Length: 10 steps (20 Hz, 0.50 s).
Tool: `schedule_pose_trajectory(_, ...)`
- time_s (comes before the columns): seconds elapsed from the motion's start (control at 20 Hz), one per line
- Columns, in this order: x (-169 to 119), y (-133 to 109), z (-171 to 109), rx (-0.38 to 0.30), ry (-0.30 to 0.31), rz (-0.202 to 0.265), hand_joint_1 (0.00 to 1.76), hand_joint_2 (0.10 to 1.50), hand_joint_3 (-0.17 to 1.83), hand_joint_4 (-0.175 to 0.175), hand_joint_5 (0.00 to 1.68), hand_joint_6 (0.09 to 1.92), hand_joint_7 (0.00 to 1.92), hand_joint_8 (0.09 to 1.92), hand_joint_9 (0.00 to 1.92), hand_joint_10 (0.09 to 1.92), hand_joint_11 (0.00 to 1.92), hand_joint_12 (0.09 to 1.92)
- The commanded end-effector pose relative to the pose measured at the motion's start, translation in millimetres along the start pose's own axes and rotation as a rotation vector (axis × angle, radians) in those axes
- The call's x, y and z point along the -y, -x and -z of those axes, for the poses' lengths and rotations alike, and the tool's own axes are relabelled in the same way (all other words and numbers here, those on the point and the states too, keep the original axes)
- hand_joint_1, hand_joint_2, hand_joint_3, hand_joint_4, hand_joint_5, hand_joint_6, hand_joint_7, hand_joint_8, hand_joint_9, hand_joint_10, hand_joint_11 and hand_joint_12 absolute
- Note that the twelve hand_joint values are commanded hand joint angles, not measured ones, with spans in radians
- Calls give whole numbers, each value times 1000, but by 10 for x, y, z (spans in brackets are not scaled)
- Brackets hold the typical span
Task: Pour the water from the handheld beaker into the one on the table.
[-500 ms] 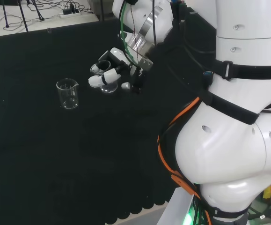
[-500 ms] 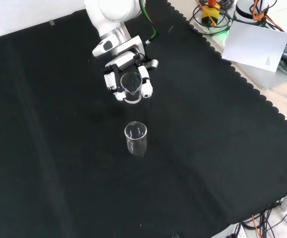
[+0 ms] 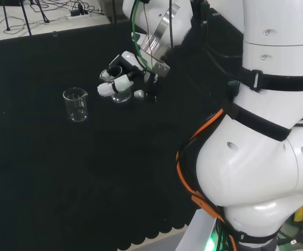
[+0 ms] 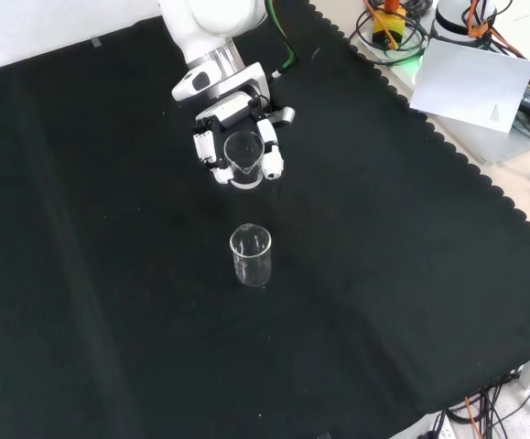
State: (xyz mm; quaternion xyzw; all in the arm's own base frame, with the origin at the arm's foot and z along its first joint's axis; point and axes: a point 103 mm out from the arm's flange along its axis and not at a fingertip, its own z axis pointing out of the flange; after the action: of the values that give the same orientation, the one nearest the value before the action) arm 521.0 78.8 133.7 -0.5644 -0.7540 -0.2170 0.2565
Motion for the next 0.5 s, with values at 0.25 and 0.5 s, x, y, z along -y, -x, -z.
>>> schedule_pose_trajectory(0.25, -187, -121, 100, 137, -58, -42, 1218, 559, 688, -109, 1589, 87, 1783, 87, 1753, 118, 1465, 707)
schedule_pose_trajectory(0.5, -270, -151, 102, 186, -91, -56, 1219, 559, 688, -110, 1589, 87, 1783, 87, 1753, 117, 1463, 708)
